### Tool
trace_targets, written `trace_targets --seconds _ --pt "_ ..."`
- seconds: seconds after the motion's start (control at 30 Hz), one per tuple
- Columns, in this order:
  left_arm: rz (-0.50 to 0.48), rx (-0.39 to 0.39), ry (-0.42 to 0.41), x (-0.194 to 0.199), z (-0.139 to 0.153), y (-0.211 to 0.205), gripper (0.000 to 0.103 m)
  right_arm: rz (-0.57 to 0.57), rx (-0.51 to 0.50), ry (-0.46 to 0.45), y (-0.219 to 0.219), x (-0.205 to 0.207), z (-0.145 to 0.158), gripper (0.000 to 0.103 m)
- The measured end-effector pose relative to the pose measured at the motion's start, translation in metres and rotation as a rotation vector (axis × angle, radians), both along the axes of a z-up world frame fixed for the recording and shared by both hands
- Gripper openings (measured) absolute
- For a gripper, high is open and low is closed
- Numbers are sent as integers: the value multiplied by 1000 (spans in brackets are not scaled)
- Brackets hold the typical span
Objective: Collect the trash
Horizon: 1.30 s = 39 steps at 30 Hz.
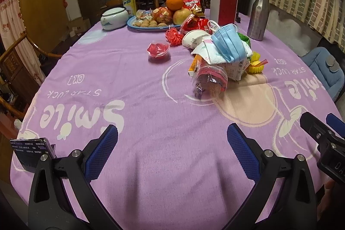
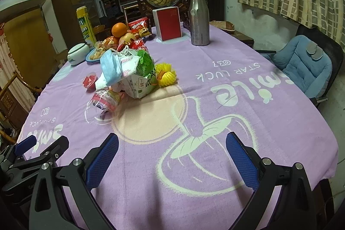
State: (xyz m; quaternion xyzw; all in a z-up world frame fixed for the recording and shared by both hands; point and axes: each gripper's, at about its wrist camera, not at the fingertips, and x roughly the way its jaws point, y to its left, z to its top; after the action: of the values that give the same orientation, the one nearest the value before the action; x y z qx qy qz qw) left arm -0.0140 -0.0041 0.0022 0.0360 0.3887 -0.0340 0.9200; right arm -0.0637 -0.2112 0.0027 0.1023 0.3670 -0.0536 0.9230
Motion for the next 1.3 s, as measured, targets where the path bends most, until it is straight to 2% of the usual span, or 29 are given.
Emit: trace_targets --seconds 0.13,1.3 --pt "-10 3 -19 -3 3 -2 97 0 -1 0 1 0 0 98" --pt "-19 -8 10 -1 -3 -2 97 7 -6 15 4 1 -4 98"
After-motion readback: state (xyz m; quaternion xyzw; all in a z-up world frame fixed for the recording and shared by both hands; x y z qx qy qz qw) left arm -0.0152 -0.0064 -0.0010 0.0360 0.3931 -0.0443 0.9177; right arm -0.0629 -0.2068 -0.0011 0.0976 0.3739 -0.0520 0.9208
